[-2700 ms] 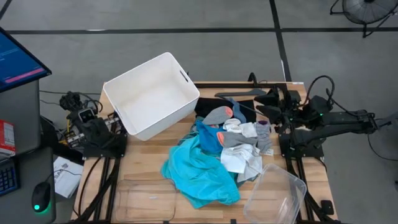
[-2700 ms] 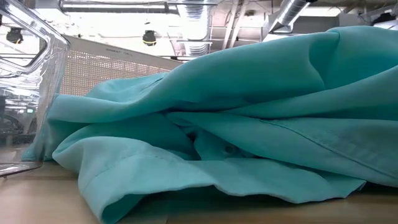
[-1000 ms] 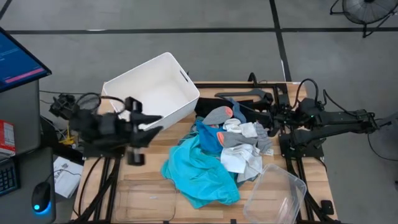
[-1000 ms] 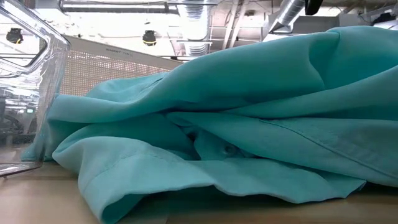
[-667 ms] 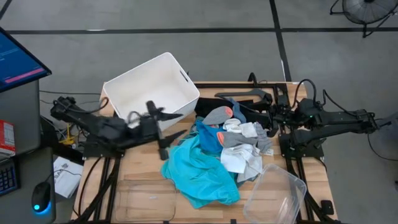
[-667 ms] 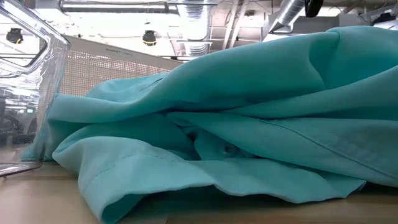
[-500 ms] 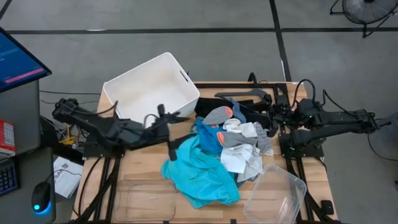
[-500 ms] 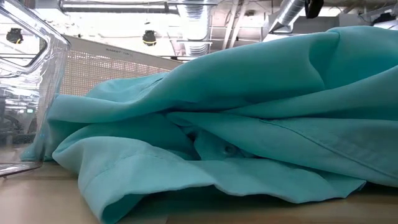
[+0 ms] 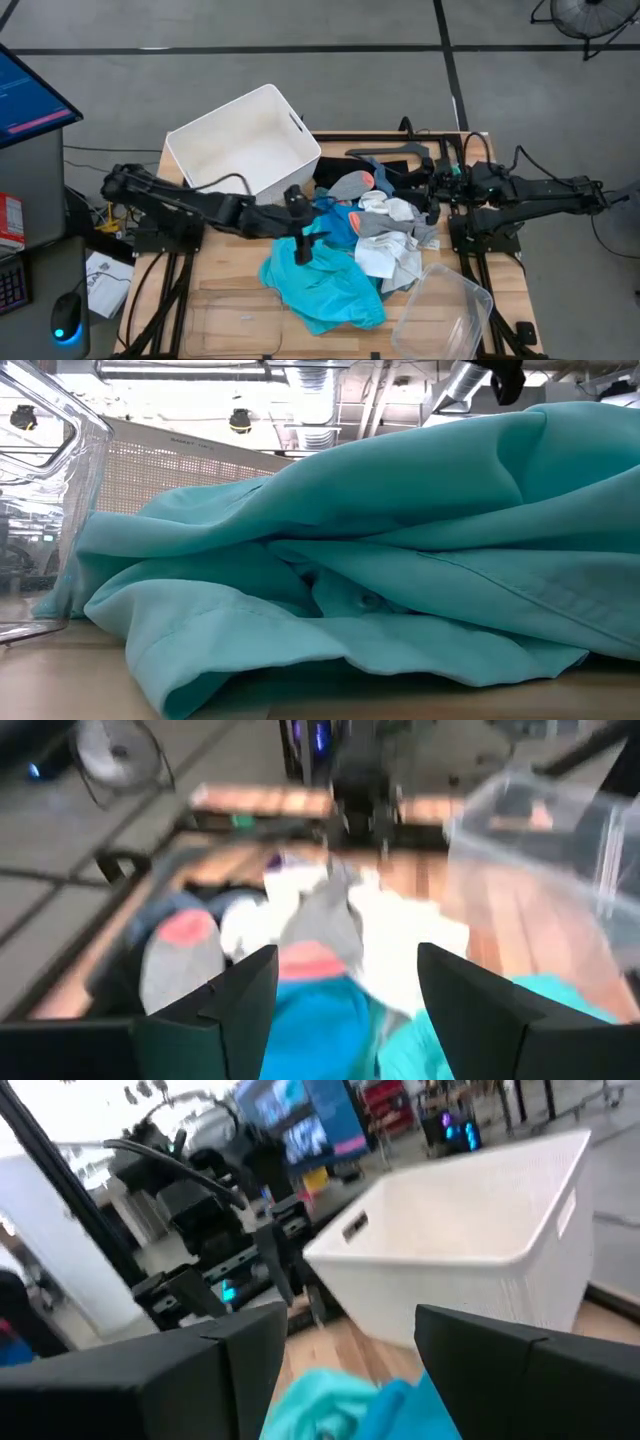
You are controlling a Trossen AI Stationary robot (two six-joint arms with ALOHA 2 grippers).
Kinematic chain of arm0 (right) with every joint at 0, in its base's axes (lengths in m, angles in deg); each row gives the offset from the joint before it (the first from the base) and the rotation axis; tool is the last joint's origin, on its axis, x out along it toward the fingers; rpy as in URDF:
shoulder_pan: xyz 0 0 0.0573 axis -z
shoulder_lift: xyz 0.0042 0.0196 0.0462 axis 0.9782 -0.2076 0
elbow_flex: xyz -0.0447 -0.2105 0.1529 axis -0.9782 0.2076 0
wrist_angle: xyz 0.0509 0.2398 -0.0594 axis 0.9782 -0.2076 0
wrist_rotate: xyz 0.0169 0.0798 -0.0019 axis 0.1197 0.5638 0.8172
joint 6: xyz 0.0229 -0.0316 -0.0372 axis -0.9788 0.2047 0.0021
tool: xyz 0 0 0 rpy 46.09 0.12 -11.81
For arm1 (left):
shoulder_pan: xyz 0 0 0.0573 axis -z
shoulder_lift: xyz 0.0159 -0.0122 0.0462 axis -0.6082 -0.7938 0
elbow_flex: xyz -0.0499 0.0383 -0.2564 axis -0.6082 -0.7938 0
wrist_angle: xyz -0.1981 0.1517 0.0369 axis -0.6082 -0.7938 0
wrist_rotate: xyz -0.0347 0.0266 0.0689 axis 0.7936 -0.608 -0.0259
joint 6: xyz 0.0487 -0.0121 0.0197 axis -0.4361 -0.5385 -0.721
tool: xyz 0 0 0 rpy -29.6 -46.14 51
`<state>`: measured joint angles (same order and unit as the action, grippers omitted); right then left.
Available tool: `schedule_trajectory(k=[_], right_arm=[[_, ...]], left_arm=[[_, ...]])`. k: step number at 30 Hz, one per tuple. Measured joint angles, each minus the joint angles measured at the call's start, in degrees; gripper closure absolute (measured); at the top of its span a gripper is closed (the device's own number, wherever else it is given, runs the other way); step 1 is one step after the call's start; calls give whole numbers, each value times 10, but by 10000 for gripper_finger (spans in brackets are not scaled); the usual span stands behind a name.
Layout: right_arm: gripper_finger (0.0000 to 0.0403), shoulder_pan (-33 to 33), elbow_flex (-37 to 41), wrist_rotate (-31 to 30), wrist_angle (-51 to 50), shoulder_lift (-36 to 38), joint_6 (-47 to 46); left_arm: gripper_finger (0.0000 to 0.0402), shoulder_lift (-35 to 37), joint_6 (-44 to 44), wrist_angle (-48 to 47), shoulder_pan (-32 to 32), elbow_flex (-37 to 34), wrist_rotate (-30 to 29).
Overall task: Pick & Place Cloths
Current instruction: Put the green shorts into the right transparent bin
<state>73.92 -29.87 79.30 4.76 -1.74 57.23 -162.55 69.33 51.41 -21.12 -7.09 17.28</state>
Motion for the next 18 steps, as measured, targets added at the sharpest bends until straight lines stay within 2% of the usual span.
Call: schedule_trajectory(k=[7,14,18], right_arm=[[186,0,0,1,-71,-1,5],[184,0,0,1,-136,0,19],[184,0,0,-1,-206,-18,75]], left_arm=[[158,-54,45,-6,1,0,39],[138,-82,102,-5,1,0,14],[135,-82,121,-4,1,0,14]])
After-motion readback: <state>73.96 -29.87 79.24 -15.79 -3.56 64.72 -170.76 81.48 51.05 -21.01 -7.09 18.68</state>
